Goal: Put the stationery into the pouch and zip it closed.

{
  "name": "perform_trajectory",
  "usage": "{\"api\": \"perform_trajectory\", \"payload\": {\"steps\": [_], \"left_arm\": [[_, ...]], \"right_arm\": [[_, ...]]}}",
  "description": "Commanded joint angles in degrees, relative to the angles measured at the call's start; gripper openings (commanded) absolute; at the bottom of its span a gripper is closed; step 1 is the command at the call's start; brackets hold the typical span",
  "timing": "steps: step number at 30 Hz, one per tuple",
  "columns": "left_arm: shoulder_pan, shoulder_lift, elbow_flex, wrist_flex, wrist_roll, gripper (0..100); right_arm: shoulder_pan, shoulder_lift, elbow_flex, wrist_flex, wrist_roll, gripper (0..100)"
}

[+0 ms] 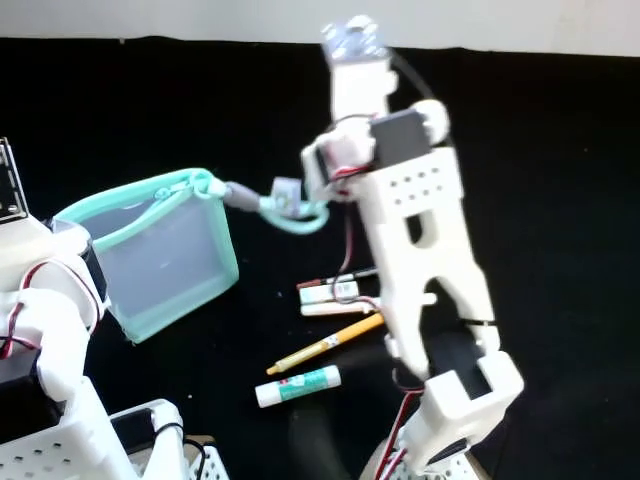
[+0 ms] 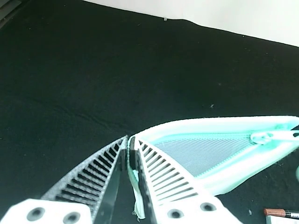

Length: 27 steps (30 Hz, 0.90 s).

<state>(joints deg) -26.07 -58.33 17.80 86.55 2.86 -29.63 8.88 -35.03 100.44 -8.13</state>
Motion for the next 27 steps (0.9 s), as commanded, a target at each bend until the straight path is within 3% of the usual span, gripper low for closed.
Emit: {"api": "perform_trajectory", "payload": {"steps": [1, 14, 21, 27], "left_arm": [[-0.48, -0.31, -0.4, -1.14, 0.09, 1], [-0.48, -0.31, -0.66, -1.14, -1.49, 1], [-0.48, -0.31, -0.75, -1.14, -1.49, 1], [-0.48, -0.4, -0.75, -1.14, -1.49, 1]], "right_arm": [[-3.74, -1.8, 2.07, 0.31, -0.62, 21.7], [-6.11, -2.24, 1.8, -4.62, -0.79, 21.7], [-5.85, -2.24, 1.8, -5.67, -8.97, 21.7], [-5.85, -1.71, 3.82, -5.76, -1.41, 21.7]]}}
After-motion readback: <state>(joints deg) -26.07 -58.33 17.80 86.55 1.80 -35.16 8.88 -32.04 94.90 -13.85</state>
